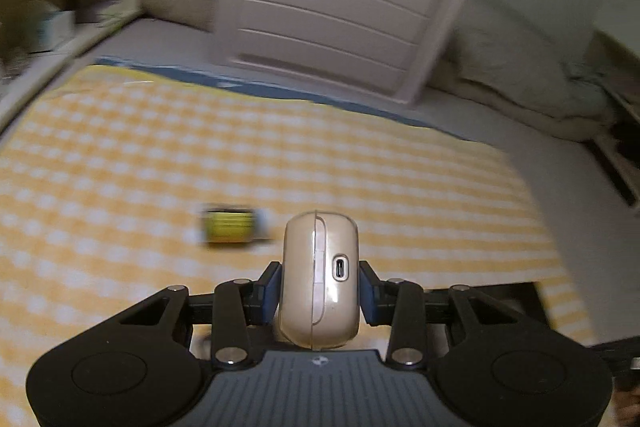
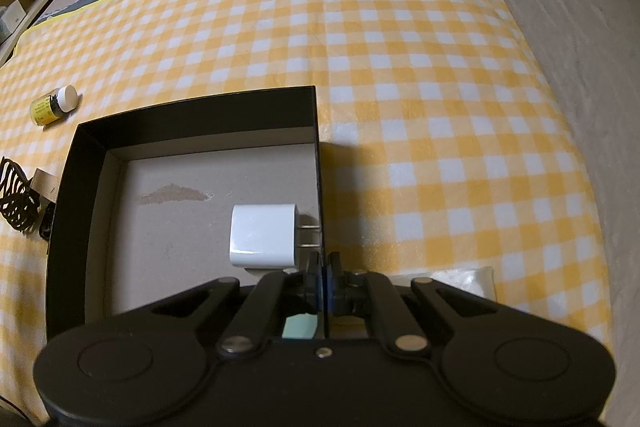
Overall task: Organize rigid objects
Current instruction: 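Carry the earbud case into the black box and open the left gripper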
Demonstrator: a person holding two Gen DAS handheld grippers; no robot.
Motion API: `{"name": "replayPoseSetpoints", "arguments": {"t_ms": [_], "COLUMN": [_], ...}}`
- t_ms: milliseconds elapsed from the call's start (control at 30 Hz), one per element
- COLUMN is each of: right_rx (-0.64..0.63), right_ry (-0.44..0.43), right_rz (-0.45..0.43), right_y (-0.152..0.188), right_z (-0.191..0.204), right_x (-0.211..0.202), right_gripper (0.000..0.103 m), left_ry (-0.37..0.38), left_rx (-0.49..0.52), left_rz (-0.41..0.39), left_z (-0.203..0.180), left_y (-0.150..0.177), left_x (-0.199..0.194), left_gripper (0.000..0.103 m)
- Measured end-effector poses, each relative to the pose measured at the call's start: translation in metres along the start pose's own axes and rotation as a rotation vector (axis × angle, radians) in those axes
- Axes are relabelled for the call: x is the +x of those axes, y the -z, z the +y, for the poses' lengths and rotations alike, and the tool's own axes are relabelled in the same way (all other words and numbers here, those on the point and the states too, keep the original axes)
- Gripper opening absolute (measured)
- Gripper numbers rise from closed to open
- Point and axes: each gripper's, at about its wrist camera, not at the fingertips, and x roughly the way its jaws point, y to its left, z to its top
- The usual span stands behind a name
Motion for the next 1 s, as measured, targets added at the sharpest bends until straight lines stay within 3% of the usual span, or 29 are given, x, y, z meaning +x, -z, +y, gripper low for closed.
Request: {"name": "replayPoseSetpoints", "arguments": {"t_ms": [233,433,900,967,1000], "right_rx": [-0.005,-0.003,-0.015,-0.016,-0.017], "right_ry": [0.000,-0.003,-0.021,-0.022,-0.023], "right_rz": [-0.001,0.001,0.005,0.003,0.006], "right_y": [0.000,0.002,0.003,0.003,0.002], "right_z": [0.000,0.002,-0.009,-0.008,-0.011], "right_x": [0.001,0.002,0.000,0.000,0.001], "right_gripper": [0.003,0.003,0.003,0.003,0.003], "left_ry": [0.144,0.170,0.254,0.242,0.231], "left_rx": [0.100,0.297,0.637,0.644,0.632], "left_rz": [0.112,0.208,0.262,0.265,0.267], "left_z": [-0.086,-0.141,-0.200,-0.199,-0.197], "left_y": [0.013,0.037,0.064,0.067,0.067], "left_x": [0.035,0.076,0.146,0.151,0.151], "left_gripper": [0.041,0.041,0.041,0.049,0.061]}}
